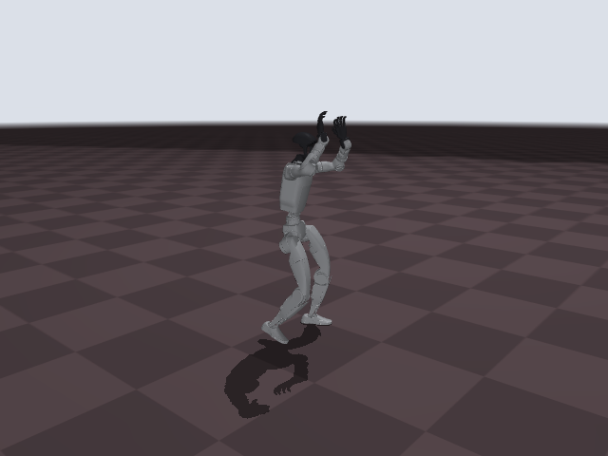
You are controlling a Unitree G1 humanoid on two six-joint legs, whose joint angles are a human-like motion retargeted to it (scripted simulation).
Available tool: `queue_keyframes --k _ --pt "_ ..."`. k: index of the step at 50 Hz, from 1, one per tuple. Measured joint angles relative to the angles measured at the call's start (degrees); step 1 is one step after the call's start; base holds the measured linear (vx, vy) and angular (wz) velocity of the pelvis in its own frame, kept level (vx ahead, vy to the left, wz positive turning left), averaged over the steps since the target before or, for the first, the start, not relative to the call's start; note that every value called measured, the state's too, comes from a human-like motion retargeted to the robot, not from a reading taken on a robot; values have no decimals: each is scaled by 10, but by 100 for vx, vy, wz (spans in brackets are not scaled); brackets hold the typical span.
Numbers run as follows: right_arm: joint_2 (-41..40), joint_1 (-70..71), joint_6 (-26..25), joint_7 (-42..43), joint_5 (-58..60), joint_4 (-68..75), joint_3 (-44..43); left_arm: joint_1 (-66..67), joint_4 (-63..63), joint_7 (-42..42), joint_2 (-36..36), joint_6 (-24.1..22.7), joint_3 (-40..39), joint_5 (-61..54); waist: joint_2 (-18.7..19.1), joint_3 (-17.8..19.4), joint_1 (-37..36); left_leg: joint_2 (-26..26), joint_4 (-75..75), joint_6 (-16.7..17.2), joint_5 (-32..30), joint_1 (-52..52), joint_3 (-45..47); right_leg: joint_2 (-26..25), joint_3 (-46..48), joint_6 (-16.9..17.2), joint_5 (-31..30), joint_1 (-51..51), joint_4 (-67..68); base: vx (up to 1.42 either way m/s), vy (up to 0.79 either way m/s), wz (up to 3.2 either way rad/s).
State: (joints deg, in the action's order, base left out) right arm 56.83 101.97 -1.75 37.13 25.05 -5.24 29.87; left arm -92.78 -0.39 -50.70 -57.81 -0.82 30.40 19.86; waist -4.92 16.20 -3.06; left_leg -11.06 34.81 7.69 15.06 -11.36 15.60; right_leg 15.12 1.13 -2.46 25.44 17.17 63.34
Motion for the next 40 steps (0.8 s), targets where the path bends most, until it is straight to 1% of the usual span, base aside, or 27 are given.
queue_keyframes --k 2,3,5,8,10,13,15,17,22,27,30,32,40 --pt "-32 -220 32 -17 82 -132 -122 221 -91 -4 45 -26 -142 25 7 -3 8 15 -44 5 -13 37 -1 -5 49 19 -6 -38 -90 26 31 22" --pt "-53 -322 54 -23 108 -181 -169 314 -125 1 82 -42 -196 25 12 -8 8 22 -72 4 -21 53 -2 -6 80 25 -14 -61 -144 25 25 16" --pt "-96 -499 96 -30 132 -249 -234 455 -171 10 159 -69 -261 11 23 -22 -2 33 -130 -5 -34 80 0 -7 147 23 -30 -102 -240 21 19 1" --pt "-153 -694 130 -26 117 -285 -260 576 -200 3 248 -86 -276 -17 40 -45 -30 43 -204 -19 -37 108 6 -13 199 13 -33 -143 -331 15 15 -17" --pt "-181 -787 133 -15 101 -290 -256 634 -219 -7 282 -95 -265 -34 43 -59 -43 52 -236 -26 -27 118 12 -15 195 23 -21 -157 -376 11 13 -8" --pt "-202 -878 133 4 85 -291 -255 702 -252 -15 290 -113 -247 -31 39 -80 -40 60 -228 -26 13 107 20 -12 191 53 1 -168 -422 7 11 14" --pt "-211 -917 135 19 87 -290 -263 734 -273 -23 283 -119 -239 -13 33 -90 -35 68 -232 -21 21 100 22 -6 194 71 5 -167 -438 3 9 12" --pt "-223 -946 134 33 94 -289 -276 761 -289 -25 273 -122 -235 4 34 -94 -30 71 -238 -12 18 99 22 -7 196 81 1 -169 -451 1 6 5" --pt "-269 -985 110 75 108 -283 -298 792 -312 -8 255 -118 -225 18 47 -90 -31 64 -242 -3 4 101 23 -24 187 74 -14 -184 -492 1 1 -8" --pt "-296 -975 98 96 111 -273 -308 794 -318 -25 243 -101 -210 29 51 -103 -36 66 -251 -25 -5 108 38 -29 179 71 -47 -197 -532 5 1 -34" --pt "-303 -957 106 91 99 -270 -300 791 -318 -43 240 -97 -202 38 51 -107 -34 62 -241 -30 4 110 48 -33 170 76 -54 -201 -544 7 -1 -33" --pt "-308 -948 101 94 103 -270 -285 791 -316 -53 242 -92 -197 43 50 -110 -29 59 -237 -35 7 112 54 -35 164 74 -59 -203 -548 7 -1 -27" --pt "-310 -950 125 84 86 -287 -255 775 -300 -51 268 -86 -194 66 48 -110 -15 55 -233 -42 12 126 67 -38 157 72 -67 -216 -556 6 0 -13"
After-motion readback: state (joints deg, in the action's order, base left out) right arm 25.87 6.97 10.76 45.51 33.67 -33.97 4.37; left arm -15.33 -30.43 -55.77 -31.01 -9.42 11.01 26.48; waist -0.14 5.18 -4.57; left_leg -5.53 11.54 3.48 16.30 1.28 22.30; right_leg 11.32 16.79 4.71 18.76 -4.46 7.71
